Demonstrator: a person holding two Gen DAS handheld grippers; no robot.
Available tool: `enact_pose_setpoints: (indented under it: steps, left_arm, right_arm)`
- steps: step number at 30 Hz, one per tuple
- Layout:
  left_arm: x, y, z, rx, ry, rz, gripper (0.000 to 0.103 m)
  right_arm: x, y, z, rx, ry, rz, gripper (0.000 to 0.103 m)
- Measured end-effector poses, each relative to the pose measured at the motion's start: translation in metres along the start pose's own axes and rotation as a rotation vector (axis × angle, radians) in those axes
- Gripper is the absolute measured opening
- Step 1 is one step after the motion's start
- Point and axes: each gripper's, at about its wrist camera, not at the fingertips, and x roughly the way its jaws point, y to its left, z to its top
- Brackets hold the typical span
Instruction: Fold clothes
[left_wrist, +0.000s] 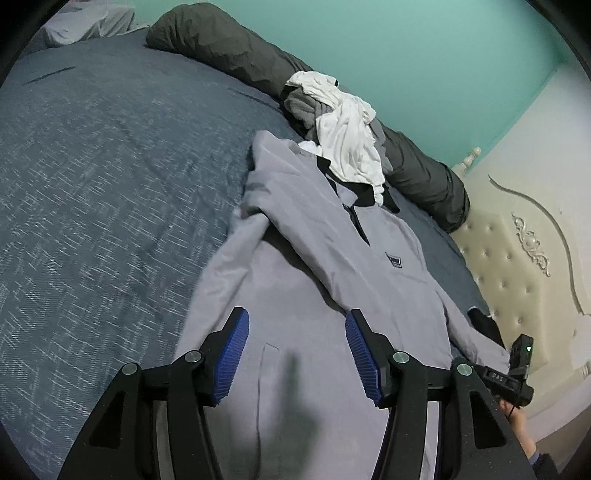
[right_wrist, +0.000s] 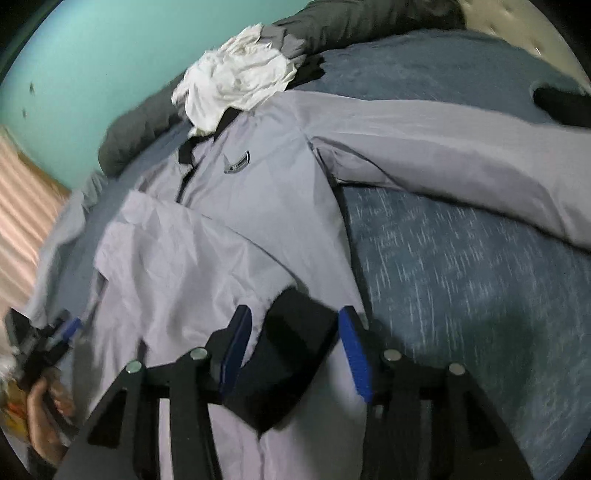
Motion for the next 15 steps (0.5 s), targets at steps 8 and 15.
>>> enact_pose_setpoints:
  steps: [8,15]
  left_arm:
    - [-0.012,0.019,0.008,-0.066,-0.036,-0.022,0.059]
    - [-0.018,0.026,0.011,-0.086,-0.046,-0.024,0.059]
  right_arm:
    - [0.025,0.009,0.012,-0.161,0.131,-0.043,0.05]
    - [0.016,0.008,0.001,-0.174,0.19,-0.022,0.006]
